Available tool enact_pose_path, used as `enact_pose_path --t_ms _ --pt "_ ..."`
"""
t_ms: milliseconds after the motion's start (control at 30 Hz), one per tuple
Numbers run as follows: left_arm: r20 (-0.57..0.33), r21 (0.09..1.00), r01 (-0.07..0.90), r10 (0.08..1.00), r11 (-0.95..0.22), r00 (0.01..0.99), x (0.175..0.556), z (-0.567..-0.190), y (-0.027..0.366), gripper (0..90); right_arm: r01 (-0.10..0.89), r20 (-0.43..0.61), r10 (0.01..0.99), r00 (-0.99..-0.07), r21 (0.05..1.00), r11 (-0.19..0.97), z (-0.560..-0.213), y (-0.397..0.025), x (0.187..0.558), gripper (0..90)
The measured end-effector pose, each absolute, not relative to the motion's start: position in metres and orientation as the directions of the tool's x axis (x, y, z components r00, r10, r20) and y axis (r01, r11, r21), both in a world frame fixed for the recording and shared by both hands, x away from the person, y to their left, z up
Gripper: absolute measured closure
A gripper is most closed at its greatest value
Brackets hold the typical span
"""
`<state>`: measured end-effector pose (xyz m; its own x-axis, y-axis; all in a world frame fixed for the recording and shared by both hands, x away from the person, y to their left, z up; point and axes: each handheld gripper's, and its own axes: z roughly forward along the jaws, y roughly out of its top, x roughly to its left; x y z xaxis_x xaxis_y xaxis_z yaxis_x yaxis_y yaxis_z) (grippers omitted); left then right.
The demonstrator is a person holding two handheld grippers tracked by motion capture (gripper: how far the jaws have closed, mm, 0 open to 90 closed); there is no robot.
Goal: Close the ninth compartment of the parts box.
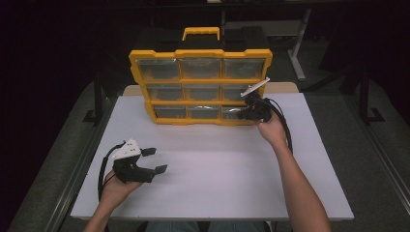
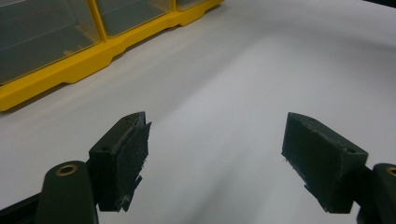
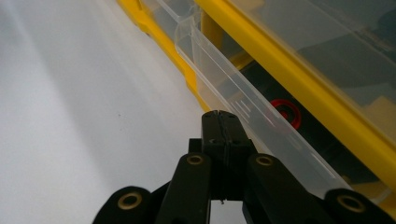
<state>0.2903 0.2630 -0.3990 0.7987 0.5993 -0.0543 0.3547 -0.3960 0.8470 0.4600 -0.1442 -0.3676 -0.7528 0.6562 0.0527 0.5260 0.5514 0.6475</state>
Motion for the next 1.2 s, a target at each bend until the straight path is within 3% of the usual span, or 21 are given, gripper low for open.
enact_pose_path --t_ms 900,1200 --pt "-0.051 0.845 0.354 0.599 -0.4 0.799 0.2919 -0.4006 0.2627 22.4 0.511 -0.001 0.691 -0.723 0.674 0.534 -0.3706 -0.1467 0.4631 88.9" --pt "-0.051 0.843 0.355 0.598 -0.403 0.8 0.2921 -0.4009 0.2625 22.4 0.523 0.052 0.678 -0.734 0.68 0.514 -0.3743 -0.1486 0.4622 86.0"
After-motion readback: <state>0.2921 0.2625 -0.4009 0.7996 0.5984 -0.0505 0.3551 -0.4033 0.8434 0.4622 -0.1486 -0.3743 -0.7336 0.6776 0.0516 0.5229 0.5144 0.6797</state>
